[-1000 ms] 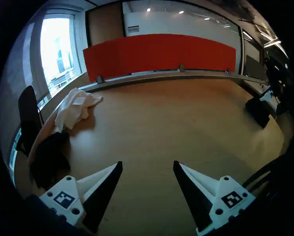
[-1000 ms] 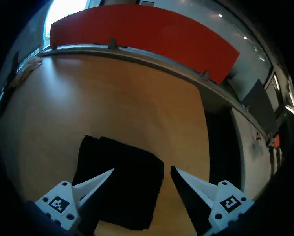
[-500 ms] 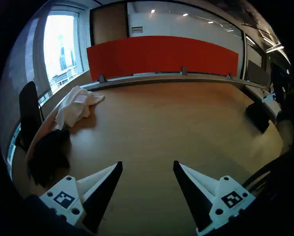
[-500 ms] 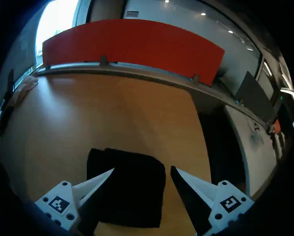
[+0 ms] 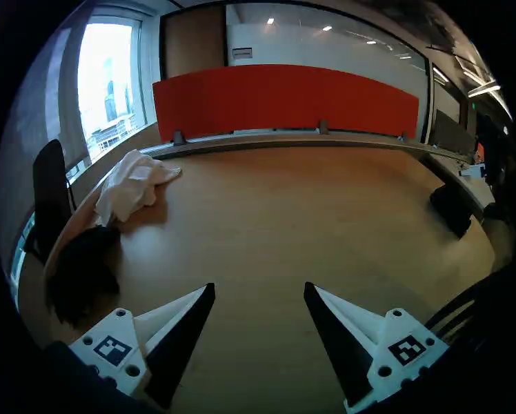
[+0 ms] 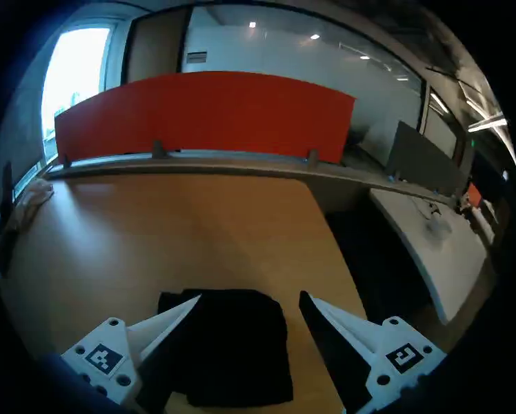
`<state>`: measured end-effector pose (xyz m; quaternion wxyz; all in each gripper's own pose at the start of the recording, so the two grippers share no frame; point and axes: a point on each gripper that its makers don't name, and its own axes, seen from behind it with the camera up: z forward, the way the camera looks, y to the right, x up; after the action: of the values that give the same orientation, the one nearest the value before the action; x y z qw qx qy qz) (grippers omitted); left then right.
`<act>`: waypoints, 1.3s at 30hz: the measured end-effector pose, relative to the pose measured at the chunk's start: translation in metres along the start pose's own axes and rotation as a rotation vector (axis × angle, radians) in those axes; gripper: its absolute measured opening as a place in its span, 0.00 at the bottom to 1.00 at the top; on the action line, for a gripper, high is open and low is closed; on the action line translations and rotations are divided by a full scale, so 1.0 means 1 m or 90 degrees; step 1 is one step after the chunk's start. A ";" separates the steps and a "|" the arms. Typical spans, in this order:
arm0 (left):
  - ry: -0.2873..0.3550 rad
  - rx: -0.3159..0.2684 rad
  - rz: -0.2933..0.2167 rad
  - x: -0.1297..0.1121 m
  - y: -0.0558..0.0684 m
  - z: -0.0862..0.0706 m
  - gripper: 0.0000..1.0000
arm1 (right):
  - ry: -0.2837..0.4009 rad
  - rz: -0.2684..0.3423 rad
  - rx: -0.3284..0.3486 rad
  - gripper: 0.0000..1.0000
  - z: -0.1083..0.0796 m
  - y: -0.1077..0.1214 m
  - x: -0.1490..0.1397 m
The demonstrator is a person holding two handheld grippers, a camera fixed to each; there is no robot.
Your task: Fold towel
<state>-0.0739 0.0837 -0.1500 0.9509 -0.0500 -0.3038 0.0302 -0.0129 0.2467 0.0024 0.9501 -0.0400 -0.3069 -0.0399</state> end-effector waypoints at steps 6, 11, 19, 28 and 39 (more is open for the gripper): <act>0.000 -0.002 0.004 0.001 0.002 0.001 0.96 | 0.023 0.028 -0.017 1.00 -0.003 0.002 0.000; 0.000 -0.004 0.005 0.003 0.002 0.002 0.96 | 0.036 0.025 -0.045 1.00 -0.005 0.010 0.002; 0.003 -0.006 0.006 0.008 0.001 0.004 0.96 | 0.085 0.017 -0.082 1.00 -0.016 0.017 0.023; 0.006 -0.011 0.008 0.012 0.006 0.006 0.96 | 0.175 0.026 -0.076 1.00 -0.037 0.008 0.064; 0.011 -0.012 0.009 0.016 0.007 0.005 0.96 | 0.276 0.053 -0.078 1.00 -0.063 0.000 0.100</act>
<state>-0.0645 0.0927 -0.1375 0.9528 -0.0616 -0.2954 0.0339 0.1044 0.2356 0.0102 0.9904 -0.1005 -0.0910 -0.0264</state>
